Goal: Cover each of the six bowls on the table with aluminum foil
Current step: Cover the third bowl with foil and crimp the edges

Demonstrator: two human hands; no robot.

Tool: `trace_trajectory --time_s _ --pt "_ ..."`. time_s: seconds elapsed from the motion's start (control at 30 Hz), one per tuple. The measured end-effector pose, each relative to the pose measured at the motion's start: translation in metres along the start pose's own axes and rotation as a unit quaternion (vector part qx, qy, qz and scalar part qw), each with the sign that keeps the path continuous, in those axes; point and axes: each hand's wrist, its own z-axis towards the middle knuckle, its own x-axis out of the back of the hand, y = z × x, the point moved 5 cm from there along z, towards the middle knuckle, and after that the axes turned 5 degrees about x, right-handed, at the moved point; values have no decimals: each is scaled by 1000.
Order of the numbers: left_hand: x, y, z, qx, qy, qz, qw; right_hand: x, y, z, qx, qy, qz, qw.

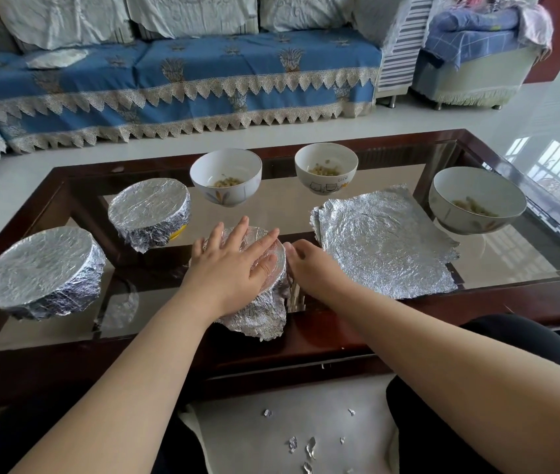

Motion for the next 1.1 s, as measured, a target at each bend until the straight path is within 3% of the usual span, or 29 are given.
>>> trace_trajectory --time_s 0.1,0.2,0.4,0.6,0.77,1.1 --pt "0 0 -1 3 0 0 1000 7 -5 -6 -36 -85 19 996" --pt "1 0 -1 3 -1 -1 1000 3 -2 -18 -109 -148 205 961" --pt "0 -1 0 2 3 -5 1000 -12 4 -24 -159 -127 469 859" --pt "-1 -2 1 3 1 -9 1000 -12 5 -18 -200 -120 544 806" --pt "0 -2 1 1 7 -14 1000 -18 7 -16 -194 -112 572 789" --pt "2 -1 0 8 -1 -20 1000 -14 6 -13 -141 -101 566 806"
